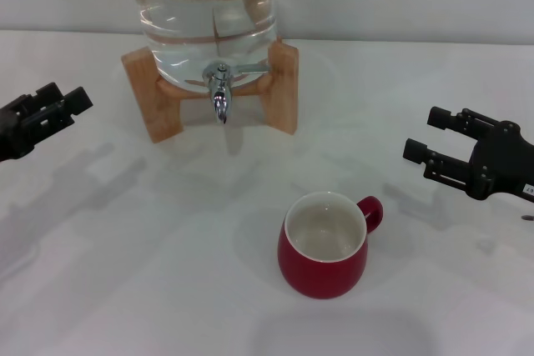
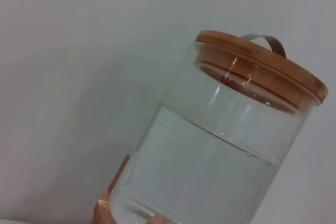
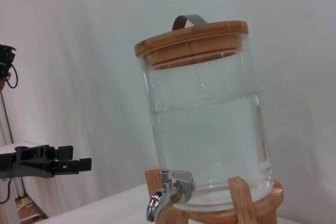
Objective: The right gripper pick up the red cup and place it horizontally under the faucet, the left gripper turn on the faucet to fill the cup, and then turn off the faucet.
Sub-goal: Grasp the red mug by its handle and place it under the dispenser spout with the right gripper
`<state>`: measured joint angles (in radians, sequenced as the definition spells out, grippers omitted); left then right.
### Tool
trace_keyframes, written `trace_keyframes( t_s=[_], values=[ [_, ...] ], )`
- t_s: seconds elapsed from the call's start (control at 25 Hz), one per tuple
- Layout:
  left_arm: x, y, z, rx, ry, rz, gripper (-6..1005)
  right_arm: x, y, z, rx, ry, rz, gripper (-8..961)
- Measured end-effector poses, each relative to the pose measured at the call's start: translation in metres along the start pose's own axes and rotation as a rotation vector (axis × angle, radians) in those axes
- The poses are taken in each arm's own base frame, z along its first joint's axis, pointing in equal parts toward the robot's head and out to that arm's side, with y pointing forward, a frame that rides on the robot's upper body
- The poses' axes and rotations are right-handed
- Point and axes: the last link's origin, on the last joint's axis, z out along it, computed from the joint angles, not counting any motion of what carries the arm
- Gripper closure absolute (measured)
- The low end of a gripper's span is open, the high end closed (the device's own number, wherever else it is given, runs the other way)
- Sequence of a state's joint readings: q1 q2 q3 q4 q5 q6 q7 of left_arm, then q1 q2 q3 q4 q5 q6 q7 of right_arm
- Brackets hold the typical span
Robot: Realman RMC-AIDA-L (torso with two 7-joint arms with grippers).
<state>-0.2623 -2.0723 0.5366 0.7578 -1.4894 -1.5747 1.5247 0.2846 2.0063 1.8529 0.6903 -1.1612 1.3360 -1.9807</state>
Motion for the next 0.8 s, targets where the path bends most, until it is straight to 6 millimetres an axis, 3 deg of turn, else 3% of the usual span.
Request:
trace_keyframes(
  t_s=[0.8],
  values=[
    [0.0008,0.0005,-0.0005,-0.006,-0.003,0.003,152,0.0016,0.0028,0.0003,-0.013,0.004,0.009,263]
  ],
)
